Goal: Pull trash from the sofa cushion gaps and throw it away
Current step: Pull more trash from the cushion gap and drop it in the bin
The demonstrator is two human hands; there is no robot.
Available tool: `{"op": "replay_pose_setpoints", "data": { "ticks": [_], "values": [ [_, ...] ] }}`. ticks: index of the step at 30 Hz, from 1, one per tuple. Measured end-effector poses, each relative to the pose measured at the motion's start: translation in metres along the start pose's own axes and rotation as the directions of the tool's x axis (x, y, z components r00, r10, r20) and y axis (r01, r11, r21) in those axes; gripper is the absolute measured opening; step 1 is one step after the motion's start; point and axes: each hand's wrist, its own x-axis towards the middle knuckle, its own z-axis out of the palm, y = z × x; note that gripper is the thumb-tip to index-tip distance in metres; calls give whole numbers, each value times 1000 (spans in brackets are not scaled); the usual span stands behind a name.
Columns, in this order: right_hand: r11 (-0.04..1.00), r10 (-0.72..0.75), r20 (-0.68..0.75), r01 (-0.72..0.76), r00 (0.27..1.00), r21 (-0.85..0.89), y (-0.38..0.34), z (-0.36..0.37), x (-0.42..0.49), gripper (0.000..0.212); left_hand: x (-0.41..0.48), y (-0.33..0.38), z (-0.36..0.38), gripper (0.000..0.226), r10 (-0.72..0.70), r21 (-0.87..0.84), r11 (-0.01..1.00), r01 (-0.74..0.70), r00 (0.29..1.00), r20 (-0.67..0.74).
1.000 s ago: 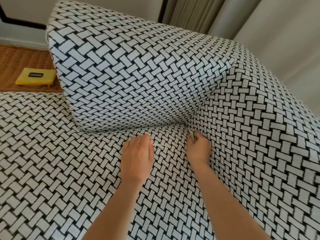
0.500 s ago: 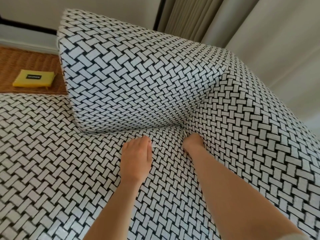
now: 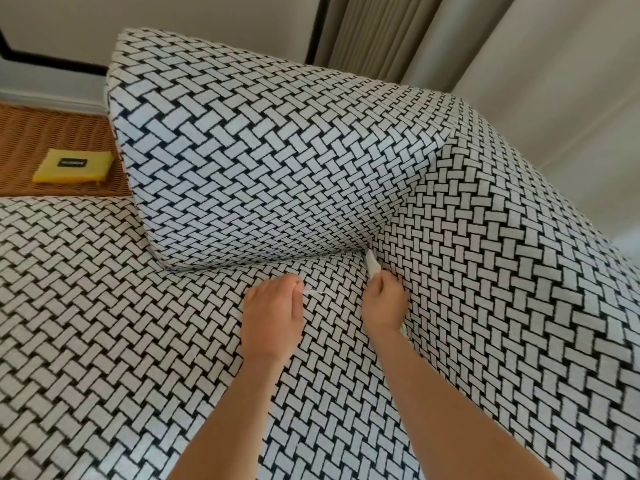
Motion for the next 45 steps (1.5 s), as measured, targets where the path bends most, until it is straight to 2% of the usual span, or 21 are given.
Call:
{"op": "replay_pose_setpoints", "data": {
  "ticks": [5, 10, 16, 21, 28, 34, 41, 45],
  "values": [
    [993, -105, 111, 100, 988, 57, 0, -2, -39, 20, 5, 1, -6, 23, -59, -61, 996, 63, 996, 64],
    [969, -218, 209, 187, 953, 160, -8, -7, -80, 20, -21, 13, -23, 24, -184, -208, 954, 218, 968, 169],
    [960, -199, 338, 114, 920, 256, -20, -28, -115, 28, -67, 18, -55, 23, -327, -301, 866, 399, 908, 262],
    [951, -224, 420, 103, 880, 290, -47, -40, -140, 32, -75, 5, -121, 28, -410, -229, 850, 474, 869, 276],
    [912, -323, 624, 59, 712, 405, -121, -39, -185, 23, -89, -39, -236, 23, -492, -154, 835, 529, 841, 224],
    [879, -476, 664, 295, 577, 374, -201, -19, -244, 17, -144, -107, -312, 22, -645, -196, 725, 660, 751, 140],
    [789, -569, 734, 496, 370, 362, -279, 29, -328, 15, -216, -196, -367, 22, -764, -237, 617, 751, 643, 49],
    [726, -564, 792, 598, 234, 341, -299, 64, -377, 21, -246, -251, -376, 26, -855, -372, 490, 788, 518, -27]
  ]
}}
